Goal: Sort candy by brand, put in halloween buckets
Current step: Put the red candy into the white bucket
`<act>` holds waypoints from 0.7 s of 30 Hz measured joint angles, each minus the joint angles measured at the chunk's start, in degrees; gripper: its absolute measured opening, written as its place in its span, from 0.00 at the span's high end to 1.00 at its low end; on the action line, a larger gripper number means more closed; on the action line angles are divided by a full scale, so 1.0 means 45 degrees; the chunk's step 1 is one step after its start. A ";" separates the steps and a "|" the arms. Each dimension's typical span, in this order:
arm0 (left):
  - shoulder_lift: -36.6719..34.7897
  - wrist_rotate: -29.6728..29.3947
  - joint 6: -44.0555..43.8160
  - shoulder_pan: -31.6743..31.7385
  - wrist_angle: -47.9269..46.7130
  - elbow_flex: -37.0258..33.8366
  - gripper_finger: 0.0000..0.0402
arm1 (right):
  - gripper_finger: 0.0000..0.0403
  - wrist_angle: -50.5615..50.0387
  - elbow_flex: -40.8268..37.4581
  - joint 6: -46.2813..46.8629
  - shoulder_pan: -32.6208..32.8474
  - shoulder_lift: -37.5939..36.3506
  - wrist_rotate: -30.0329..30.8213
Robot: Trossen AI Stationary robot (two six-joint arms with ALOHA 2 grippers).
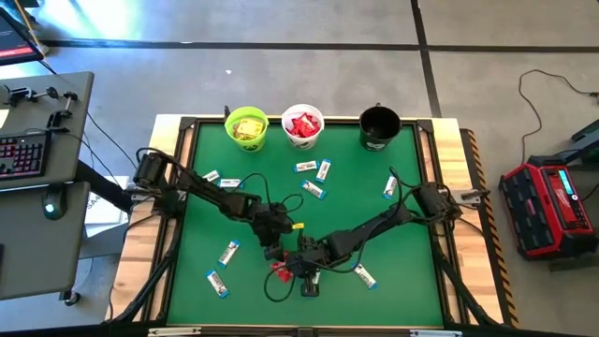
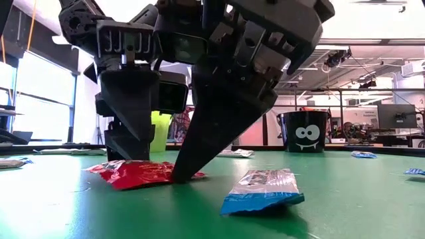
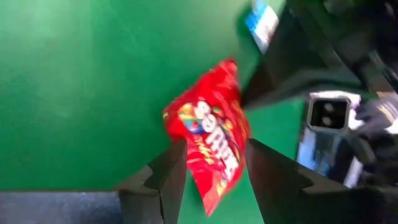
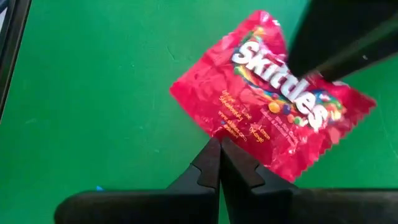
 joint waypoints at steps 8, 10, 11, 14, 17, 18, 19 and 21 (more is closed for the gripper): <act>-0.0101 -0.0434 0.0471 0.0318 -0.0204 -0.0015 0.61 | 1.00 0.0011 -0.0005 -0.0030 0.0000 0.0000 -0.0003; -0.0182 -0.0524 0.0527 0.0458 -0.0128 -0.0023 0.61 | 1.00 0.0011 -0.0005 -0.0049 0.0000 0.0000 -0.0003; -0.0194 -0.0522 0.0554 0.0514 -0.0056 -0.0024 0.61 | 1.00 0.0011 -0.0010 -0.0067 0.0005 0.0000 -0.0003; -0.0109 -0.0248 0.0667 0.0538 0.0101 -0.0030 0.61 | 1.00 0.0063 -0.0010 -0.0069 0.0000 0.0049 -0.0013; 0.0063 0.0014 0.0660 0.0496 0.0249 -0.0030 0.61 | 1.00 0.0113 -0.0010 -0.0104 0.0000 0.0103 -0.0017; 0.0091 -0.0025 0.0692 0.0464 0.0288 -0.0024 0.61 | 1.00 0.0189 -0.0005 -0.0162 0.0000 0.0168 -0.0052; 0.0095 -0.0042 0.0717 0.0451 0.0339 -0.0029 0.61 | 1.00 0.0191 -0.0005 -0.0193 0.0000 0.0175 -0.0052; 0.0108 -0.0037 0.0743 0.0451 0.0559 -0.0033 0.61 | 1.00 0.0203 -0.0005 -0.0260 0.0000 0.0192 -0.0047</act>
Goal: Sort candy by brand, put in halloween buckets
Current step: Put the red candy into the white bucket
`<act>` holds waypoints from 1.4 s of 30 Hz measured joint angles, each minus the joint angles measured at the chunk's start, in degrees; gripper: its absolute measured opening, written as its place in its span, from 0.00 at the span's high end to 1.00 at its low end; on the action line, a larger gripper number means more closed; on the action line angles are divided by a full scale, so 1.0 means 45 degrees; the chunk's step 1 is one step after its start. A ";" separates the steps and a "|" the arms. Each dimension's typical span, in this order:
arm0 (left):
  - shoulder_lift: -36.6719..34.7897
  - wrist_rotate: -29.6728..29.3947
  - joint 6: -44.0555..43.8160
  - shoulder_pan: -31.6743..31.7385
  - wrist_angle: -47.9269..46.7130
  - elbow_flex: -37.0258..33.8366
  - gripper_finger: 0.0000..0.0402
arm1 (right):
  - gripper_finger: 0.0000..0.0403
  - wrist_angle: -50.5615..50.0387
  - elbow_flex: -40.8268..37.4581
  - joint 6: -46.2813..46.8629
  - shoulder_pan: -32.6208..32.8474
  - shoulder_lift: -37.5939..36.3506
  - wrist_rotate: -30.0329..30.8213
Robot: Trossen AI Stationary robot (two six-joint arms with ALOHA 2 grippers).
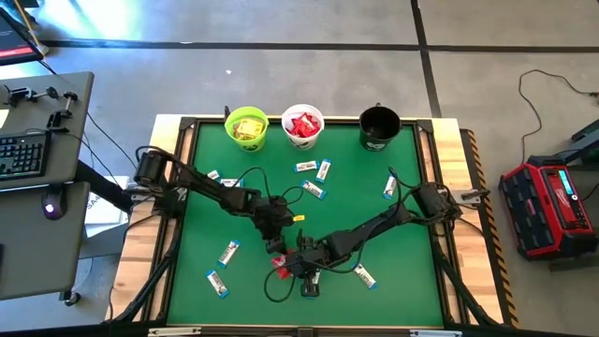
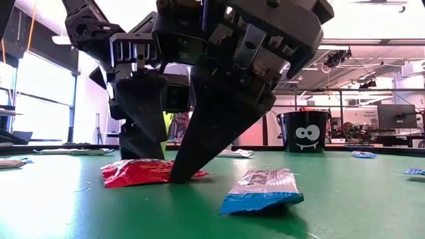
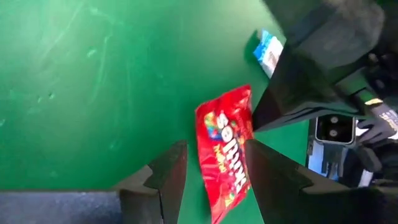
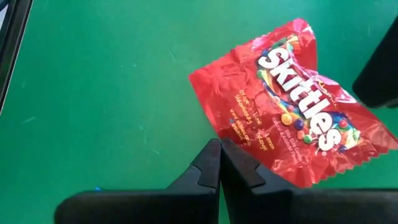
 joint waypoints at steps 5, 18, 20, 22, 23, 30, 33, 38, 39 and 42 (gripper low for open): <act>0.0018 0.0204 0.0200 -0.0005 0.0340 0.0004 0.61 | 1.00 0.0052 0.0005 -0.0052 -0.0077 0.0037 0.0130; 0.0018 -0.0190 0.0858 -0.0039 -0.0734 0.0033 0.61 | 1.00 0.0189 0.0010 -0.0382 -0.0145 0.0060 0.0553; 0.0018 -0.0319 0.0875 -0.0039 -0.0816 0.0033 0.61 | 1.00 0.0257 0.0010 -0.0382 -0.0146 0.0066 0.0626; 0.0018 -0.0321 0.0862 -0.0026 -0.0799 0.0028 0.61 | 1.00 0.0323 0.0010 -0.0382 -0.0146 0.0071 0.0669; 0.0018 -0.0321 0.0865 -0.0024 -0.0797 0.0028 0.61 | 1.00 0.0347 0.0010 -0.0382 -0.0148 0.0073 0.0688; 0.0018 0.0215 0.1119 -0.0025 -0.0700 0.0004 0.61 | 1.00 0.0386 0.0005 -0.0387 -0.0149 0.0075 0.0753; 0.0018 0.0217 0.1375 -0.0148 -0.0716 0.0004 0.61 | 1.00 0.0434 0.0005 -0.0449 -0.0221 0.0080 0.0775; 0.0013 0.0471 0.1678 -0.0374 -0.0598 -0.0001 0.62 | 1.00 0.0589 -0.0005 -0.0479 -0.0373 0.0088 0.0849; 0.0013 0.0596 0.1792 -0.0417 -0.0578 -0.0001 0.62 | 1.00 0.0605 -0.0005 -0.0475 -0.0398 0.0090 0.0869; 0.0011 0.0847 0.1916 -0.0491 -0.0553 -0.0001 0.68 | 1.00 0.0617 -0.0005 -0.0472 -0.0437 0.0090 0.0906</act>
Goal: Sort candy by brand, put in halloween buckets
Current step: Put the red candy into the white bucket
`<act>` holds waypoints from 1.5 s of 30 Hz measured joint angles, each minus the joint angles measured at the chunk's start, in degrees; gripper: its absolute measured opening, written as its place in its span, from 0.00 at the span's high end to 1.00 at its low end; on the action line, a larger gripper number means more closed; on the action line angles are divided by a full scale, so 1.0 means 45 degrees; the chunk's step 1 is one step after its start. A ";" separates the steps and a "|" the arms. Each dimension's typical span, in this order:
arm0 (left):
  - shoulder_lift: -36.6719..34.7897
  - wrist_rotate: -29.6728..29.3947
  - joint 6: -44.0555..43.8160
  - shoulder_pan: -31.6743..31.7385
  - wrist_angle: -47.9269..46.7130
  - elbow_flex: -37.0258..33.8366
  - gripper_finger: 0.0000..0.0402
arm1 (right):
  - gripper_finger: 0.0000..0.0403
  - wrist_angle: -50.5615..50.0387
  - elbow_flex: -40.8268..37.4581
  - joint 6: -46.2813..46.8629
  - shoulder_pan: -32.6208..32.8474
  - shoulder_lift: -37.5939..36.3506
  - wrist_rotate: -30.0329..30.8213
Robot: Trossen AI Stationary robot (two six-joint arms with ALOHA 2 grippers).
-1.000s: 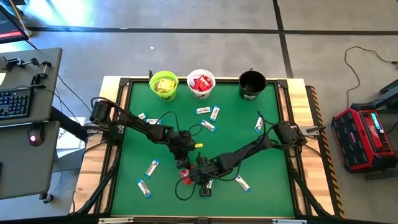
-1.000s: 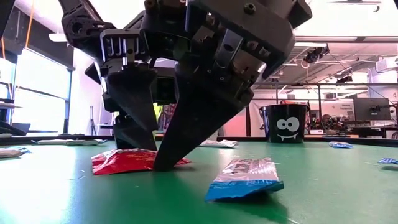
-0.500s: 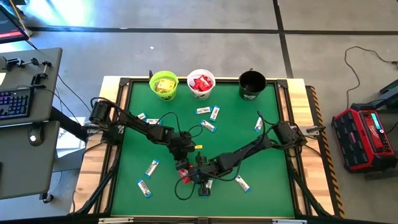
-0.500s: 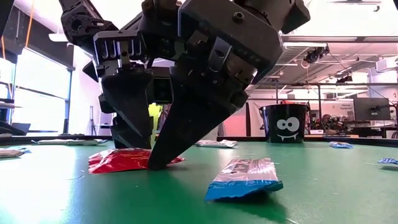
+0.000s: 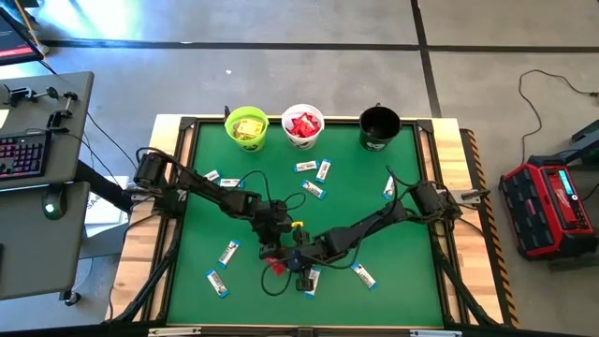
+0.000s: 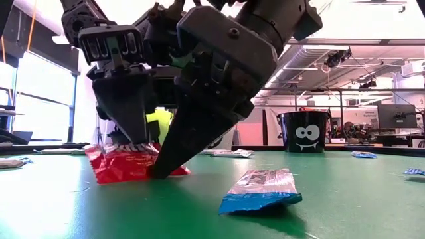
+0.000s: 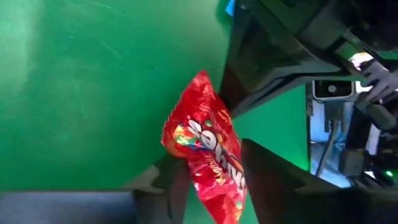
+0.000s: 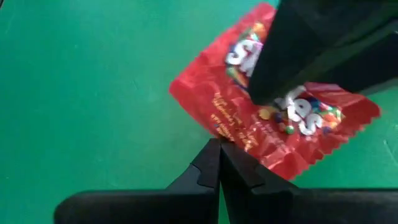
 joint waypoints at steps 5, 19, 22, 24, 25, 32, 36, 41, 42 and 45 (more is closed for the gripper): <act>0.0002 0.0118 -0.0010 0.0007 0.0010 0.0000 0.82 | 1.00 -0.0003 0.0000 -0.0002 0.0000 0.0000 0.0041; -0.0534 0.0342 -0.0435 0.1058 -0.0445 -0.0057 0.97 | 1.00 -0.0857 -0.0029 0.0095 0.0029 -0.0773 0.0387; -0.1016 0.0129 -0.0444 0.1560 -0.0822 -0.0058 0.98 | 1.00 -0.1305 -0.0024 0.0097 0.0029 -0.1344 0.0527; -0.1467 0.0077 -0.0437 0.1940 -0.1011 -0.0047 0.98 | 1.00 -0.1736 -0.0024 0.0091 -0.0017 -0.1673 0.0614; -0.1694 0.0043 -0.0428 0.2158 -0.1115 -0.0028 0.98 | 1.00 -0.1877 -0.0024 0.0094 -0.0051 -0.1842 0.0649; -0.3788 -0.0643 -0.0136 0.3826 -0.1991 0.0374 0.98 | 1.00 -0.2987 -0.0019 0.0080 -0.0357 -0.2592 0.1212; -0.4788 -0.0964 -0.0065 0.4955 -0.2588 0.0856 0.98 | 1.00 -0.2941 -0.0019 -0.0186 -0.0597 -0.2618 0.1202; -0.5384 -0.2013 0.0516 0.6367 -0.3917 0.1974 0.98 | 1.00 -0.2871 -0.0019 -0.0660 -0.1079 -0.2618 0.1178; -0.5388 -0.2027 0.0522 0.6694 -0.4132 0.2256 0.98 | 1.00 -0.2871 -0.0019 -0.0690 -0.1217 -0.2615 0.1172; -0.5256 -0.2045 0.0523 0.7704 -0.4299 0.3107 0.98 | 1.00 -0.2849 -0.0015 -0.0706 -0.1666 -0.2614 0.1051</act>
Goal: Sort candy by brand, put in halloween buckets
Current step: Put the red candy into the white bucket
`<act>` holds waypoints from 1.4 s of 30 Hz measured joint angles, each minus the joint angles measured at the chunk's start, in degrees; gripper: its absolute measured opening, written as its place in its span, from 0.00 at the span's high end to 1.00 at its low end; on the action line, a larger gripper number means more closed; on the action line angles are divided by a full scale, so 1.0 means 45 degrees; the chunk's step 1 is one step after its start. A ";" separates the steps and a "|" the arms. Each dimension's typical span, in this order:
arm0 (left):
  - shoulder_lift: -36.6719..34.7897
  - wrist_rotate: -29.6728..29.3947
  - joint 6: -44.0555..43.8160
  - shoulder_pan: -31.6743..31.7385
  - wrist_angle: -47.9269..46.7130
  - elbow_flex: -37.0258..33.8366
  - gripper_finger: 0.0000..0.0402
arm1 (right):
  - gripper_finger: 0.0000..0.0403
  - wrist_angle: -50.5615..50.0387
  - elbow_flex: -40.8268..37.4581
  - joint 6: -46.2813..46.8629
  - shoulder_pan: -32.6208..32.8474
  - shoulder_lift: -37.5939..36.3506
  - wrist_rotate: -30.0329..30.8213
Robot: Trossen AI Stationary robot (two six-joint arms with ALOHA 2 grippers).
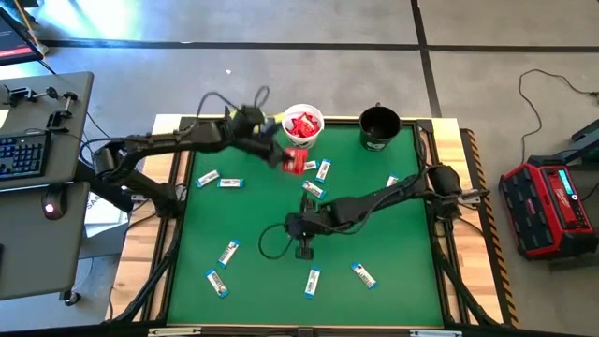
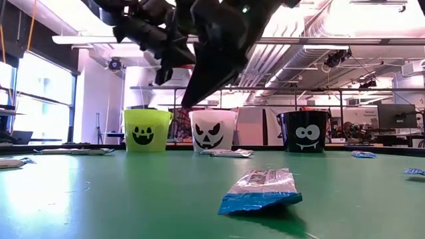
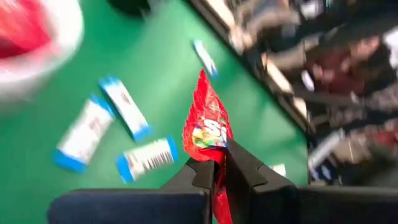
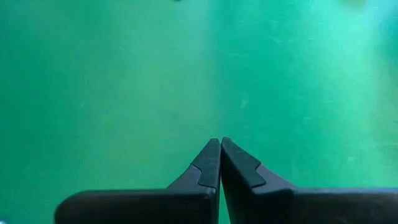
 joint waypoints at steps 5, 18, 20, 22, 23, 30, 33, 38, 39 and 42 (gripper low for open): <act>0.0689 0.0021 0.0507 0.1748 -0.0628 0.1299 0.98 | 1.00 0.0044 0.0000 0.0077 -0.0799 -0.0004 0.0037; 0.4214 0.0703 0.3411 0.3650 -0.2327 0.4640 0.98 | 1.00 -0.0010 0.0005 0.1303 -0.2607 0.0001 0.0476; 0.4638 0.0688 0.3731 0.3728 -0.2374 0.4960 0.98 | 1.00 -0.0039 0.0005 0.1459 -0.2752 -0.0001 0.0477; 0.4937 0.0670 0.3968 0.3788 -0.2393 0.5156 0.98 | 1.00 -0.0152 0.0010 0.1534 -0.2869 -0.0053 0.0482; 0.5054 0.0637 0.4071 0.3823 -0.2365 0.5200 0.98 | 1.00 -0.0281 0.0010 0.1621 -0.2913 -0.0106 0.0543; 0.5278 -0.0025 0.4958 0.3953 -0.2463 0.5286 0.98 | 1.00 -0.0559 0.0019 0.2221 -0.3429 -0.0998 0.1688; 0.5278 -0.0065 0.4994 0.3943 -0.2562 0.5286 0.98 | 1.00 -0.0639 0.0019 0.2286 -0.3788 -0.1234 0.1672; 0.5278 -0.0366 0.5521 0.3792 -0.2586 0.5286 0.98 | 1.00 -0.0783 0.0019 0.2274 -0.4421 -0.1417 0.1201; 0.5278 -0.0657 0.5615 0.3727 -0.2596 0.5286 0.98 | 1.00 -0.0776 0.0019 0.2268 -0.4542 -0.1418 0.1073; 0.5278 -0.1378 0.5686 0.3599 -0.2585 0.5286 0.95 | 1.00 -0.0822 0.0019 0.2007 -0.4827 -0.1444 0.0714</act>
